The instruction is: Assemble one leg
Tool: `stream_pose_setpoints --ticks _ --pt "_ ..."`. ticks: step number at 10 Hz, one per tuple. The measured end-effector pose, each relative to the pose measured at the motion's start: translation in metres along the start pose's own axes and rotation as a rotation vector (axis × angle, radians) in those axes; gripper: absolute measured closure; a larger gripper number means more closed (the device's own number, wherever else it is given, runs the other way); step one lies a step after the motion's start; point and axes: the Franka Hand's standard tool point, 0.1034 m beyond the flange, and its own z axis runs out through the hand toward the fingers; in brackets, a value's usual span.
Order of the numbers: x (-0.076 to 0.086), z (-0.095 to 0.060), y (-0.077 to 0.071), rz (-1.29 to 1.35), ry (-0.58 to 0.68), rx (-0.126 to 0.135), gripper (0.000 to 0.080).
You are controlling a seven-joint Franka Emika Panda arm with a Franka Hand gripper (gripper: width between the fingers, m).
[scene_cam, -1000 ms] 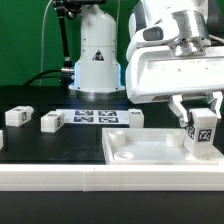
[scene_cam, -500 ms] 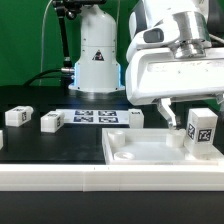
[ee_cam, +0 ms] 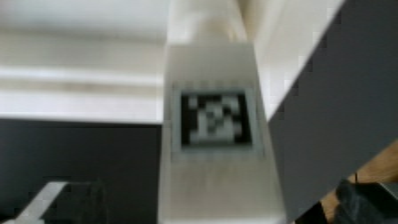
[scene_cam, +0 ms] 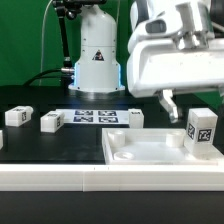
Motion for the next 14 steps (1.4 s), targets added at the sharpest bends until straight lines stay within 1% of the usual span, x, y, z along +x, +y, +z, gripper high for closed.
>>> stream_pose_setpoints --ticks 1,3,4,5,6,9,11,12,13,14 --pt "0.005 -0.003 0.001 0.001 -0.010 0.001 0.0151" --pt "0.001 -0.001 0.000 0.000 -0.023 0.003 0.0151" --pt "-0.005 0.001 -0.002 0.001 -0.122 0.016 0.0151" --pt "0.001 0.005 0.001 0.005 -0.160 0.019 0.0151" --pt "-0.004 0.008 0.000 0.011 -0.242 0.029 0.0151" --pt "-0.004 0.008 -0.003 0.013 -0.463 0.060 0.0151" --pt "-0.009 0.008 -0.007 0.012 -0.603 0.084 0.0151" --pt "-0.009 0.010 -0.006 0.012 -0.640 0.091 0.0151" --pt "-0.014 0.008 -0.006 0.014 -0.714 0.101 0.0151" --pt "-0.008 0.011 -0.004 0.015 -0.693 0.100 0.0151"
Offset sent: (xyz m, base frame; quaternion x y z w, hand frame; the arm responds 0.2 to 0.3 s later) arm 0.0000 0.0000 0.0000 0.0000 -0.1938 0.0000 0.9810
